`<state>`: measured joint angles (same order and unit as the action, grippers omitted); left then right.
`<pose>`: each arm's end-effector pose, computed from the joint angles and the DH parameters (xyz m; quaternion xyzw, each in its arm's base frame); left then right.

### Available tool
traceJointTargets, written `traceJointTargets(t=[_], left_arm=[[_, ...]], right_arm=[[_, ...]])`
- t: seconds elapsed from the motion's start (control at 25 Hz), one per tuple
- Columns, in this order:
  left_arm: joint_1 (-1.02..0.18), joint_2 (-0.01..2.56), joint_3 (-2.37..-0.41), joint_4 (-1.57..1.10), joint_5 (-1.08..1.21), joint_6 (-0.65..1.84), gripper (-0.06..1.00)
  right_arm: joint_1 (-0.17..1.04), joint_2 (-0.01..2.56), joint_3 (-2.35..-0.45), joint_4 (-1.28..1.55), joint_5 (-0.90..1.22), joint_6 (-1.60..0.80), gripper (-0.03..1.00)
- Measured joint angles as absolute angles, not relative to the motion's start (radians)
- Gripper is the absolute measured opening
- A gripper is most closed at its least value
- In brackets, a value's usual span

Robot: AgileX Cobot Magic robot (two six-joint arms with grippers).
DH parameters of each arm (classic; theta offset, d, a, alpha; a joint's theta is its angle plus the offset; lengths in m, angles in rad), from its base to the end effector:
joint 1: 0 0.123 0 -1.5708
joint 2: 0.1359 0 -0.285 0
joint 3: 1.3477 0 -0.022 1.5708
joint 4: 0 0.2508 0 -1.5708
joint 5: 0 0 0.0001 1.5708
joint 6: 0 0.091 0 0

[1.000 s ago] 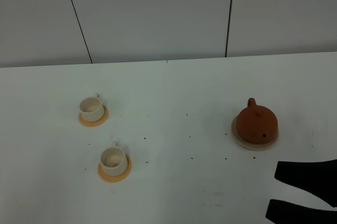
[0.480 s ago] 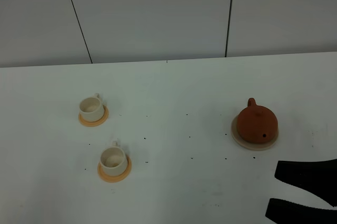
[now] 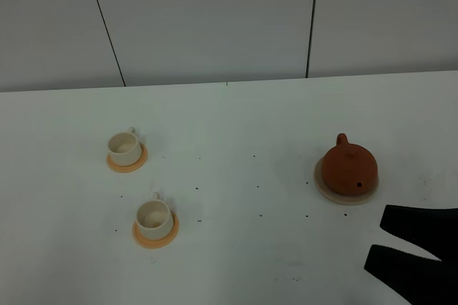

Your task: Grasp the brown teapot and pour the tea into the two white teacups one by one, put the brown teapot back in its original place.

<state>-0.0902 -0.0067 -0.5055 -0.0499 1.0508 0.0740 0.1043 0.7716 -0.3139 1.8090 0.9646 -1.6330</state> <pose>-0.0065 -0.0034 0.2797 0.0705 0.8442 -0.0292 0.5305 0.1127 0.0849 0.2750 -0.2304 0.6780 0.4508 0.5329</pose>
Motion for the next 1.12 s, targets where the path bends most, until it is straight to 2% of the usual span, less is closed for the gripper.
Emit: traceJointTargets(t=[0.2,0.32,0.72,0.92,1.12], left_arm=[[-0.09,-0.007,-0.506,-0.05,1.051,0.074,0.03],[-0.09,-0.007,-0.506,-0.05,1.051,0.074,0.03],[-0.09,-0.007,-0.506,-0.05,1.05,0.075,0.03],[-0.09,-0.007,-0.506,-0.05,1.05,0.075,0.03],[-0.09,-0.007,-0.506,-0.05,1.05,0.075,0.04]], right_arm=[[0.145,0.841,-0.324,1.799,0.838,-1.545,0.5],[0.146,0.931,-0.411,1.734,0.803,-1.465,0.45],[0.146,1.421,-1.052,1.083,0.829,-0.931,0.42],[0.146,1.628,-1.362,0.774,1.007,-0.989,0.4],[0.146,1.761,-1.566,0.649,1.101,-1.211,0.32]])
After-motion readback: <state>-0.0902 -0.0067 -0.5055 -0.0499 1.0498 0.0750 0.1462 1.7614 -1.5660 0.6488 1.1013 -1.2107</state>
